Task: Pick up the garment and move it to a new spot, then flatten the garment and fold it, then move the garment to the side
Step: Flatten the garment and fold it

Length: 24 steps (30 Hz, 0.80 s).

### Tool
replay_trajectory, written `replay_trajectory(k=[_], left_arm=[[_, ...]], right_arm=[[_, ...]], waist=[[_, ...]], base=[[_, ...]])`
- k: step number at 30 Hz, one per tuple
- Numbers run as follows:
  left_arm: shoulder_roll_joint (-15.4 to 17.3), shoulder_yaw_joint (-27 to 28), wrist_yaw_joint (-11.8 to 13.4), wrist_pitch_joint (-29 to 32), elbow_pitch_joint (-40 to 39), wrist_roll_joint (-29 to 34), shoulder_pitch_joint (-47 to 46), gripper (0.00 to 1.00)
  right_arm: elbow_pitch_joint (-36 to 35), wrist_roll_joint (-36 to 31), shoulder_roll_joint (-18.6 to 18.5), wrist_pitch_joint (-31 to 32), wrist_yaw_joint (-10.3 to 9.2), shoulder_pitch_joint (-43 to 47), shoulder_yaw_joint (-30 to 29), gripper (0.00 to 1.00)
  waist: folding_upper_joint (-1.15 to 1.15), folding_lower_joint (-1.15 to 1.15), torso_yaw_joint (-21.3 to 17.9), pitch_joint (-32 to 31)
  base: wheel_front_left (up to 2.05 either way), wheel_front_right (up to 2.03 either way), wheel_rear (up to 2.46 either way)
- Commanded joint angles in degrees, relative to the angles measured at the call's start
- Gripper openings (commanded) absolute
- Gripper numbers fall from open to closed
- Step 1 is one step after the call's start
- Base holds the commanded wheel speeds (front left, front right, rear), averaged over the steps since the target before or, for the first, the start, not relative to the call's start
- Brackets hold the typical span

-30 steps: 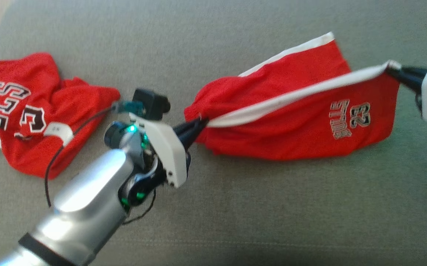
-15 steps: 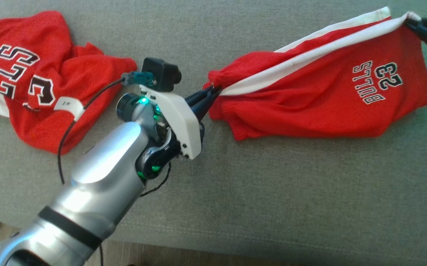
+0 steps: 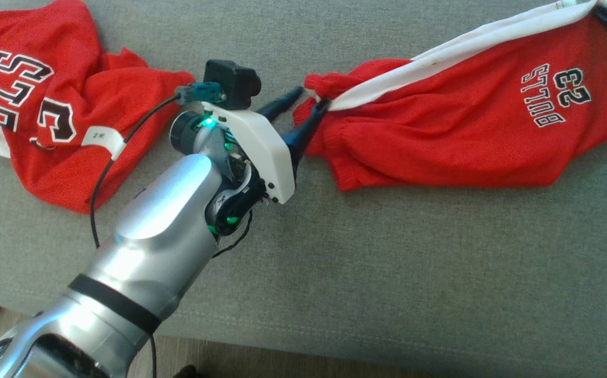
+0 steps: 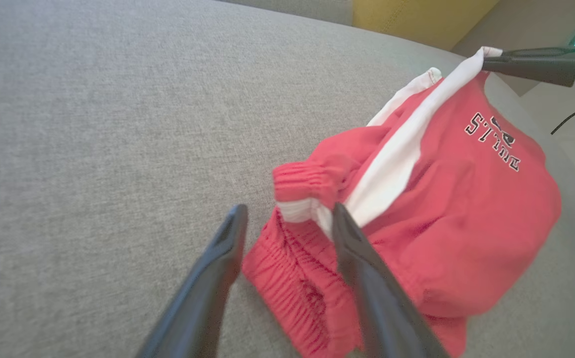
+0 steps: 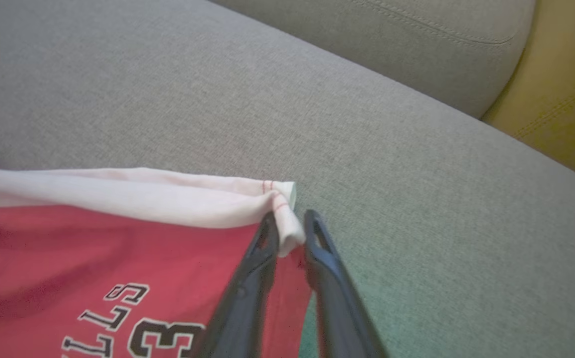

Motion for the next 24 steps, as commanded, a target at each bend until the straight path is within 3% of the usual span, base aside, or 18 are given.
replay_trajectory(k=[1, 10, 21, 24], left_arm=[[0.80, 2.38, 0.23, -0.88, -0.52, 0.65, -2.57, 1.00], [-0.25, 4.74, 1.32, -6.05, 2.65, -0.66, -1.21, 1.00], [-0.44, 11.91, 3.40, -16.17, 2.70, -3.06, 5.41, 1.00], [0.26, 14.68, 5.23, -16.74, -0.02, -0.37, 8.21, 1.00]], right_arm=[[0.80, 0.46, -0.57, -1.34, -0.05, -0.99, -0.55, 1.00], [4.66, 3.74, 1.69, -7.17, -0.05, 0.73, -0.52, 1.00], [8.93, 3.97, 6.75, -27.50, -0.05, 8.58, -3.23, 1.00], [10.26, 1.67, 8.85, -31.60, -0.05, 11.19, -4.24, 1.00]], waist=[[0.00, 0.00, -0.03, -0.05], [0.00, 0.00, -0.73, -2.23], [0.00, 0.00, -2.90, -11.50], [0.00, 0.00, -3.77, -13.79]], base=[[0.00, 0.00, 0.00], [0.00, 0.00, 0.00], [0.00, 0.00, 0.00], [0.00, 0.00, 0.00]])
